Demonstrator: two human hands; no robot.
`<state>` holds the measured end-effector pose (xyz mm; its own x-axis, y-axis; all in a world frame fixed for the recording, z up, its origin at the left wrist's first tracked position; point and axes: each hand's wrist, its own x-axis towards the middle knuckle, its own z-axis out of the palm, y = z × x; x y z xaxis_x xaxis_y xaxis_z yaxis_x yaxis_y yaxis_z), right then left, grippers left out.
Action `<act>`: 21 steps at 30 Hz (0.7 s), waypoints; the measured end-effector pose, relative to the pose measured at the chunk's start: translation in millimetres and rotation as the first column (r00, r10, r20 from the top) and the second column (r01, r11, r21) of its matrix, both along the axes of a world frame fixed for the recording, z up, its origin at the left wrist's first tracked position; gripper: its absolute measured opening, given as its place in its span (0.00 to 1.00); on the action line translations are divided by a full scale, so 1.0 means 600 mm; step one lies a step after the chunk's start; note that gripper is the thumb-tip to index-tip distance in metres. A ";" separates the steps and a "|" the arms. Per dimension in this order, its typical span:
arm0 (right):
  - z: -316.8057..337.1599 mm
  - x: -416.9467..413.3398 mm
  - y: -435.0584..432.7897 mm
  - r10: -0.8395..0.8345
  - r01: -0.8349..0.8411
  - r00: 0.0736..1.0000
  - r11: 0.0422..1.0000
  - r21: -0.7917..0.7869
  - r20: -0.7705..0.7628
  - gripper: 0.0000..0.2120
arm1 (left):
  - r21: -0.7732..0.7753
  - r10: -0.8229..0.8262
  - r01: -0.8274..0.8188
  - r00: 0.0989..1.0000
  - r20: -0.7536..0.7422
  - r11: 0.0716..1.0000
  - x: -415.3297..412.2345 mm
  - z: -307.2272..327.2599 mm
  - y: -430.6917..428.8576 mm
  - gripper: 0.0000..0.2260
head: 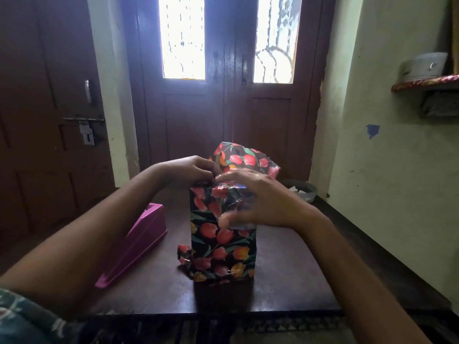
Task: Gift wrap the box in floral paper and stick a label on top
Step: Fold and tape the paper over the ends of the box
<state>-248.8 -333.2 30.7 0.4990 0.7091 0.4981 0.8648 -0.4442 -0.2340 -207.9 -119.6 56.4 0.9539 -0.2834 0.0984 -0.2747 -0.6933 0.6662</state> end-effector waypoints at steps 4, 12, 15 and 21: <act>-0.040 0.004 -0.019 -0.117 0.263 0.886 0.923 -0.280 0.448 0.47 | -0.007 -0.007 0.007 0.999 -0.047 1.000 -0.003 0.002 -0.001 0.12; -0.036 0.011 -0.016 -0.092 0.011 0.894 0.983 0.184 0.439 0.07 | -0.119 0.019 -0.009 0.996 0.082 0.993 -0.016 -0.015 0.002 0.10; -0.018 0.014 -0.009 -0.088 -0.014 0.971 0.909 0.417 0.223 0.07 | -0.330 -0.013 0.080 0.980 0.201 0.941 -0.035 -0.014 0.007 0.12; -0.011 0.031 0.006 -0.196 0.124 0.980 0.763 0.634 0.043 0.06 | -0.169 -0.342 0.328 0.938 -0.060 0.930 -0.077 -0.003 0.022 0.33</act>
<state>-230.2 -329.8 24.1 0.4987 0.1368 0.8559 0.8289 -0.3640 -0.4248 -254.3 -106.3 54.6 0.8129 -0.5758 0.0872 -0.4092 -0.4584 0.7889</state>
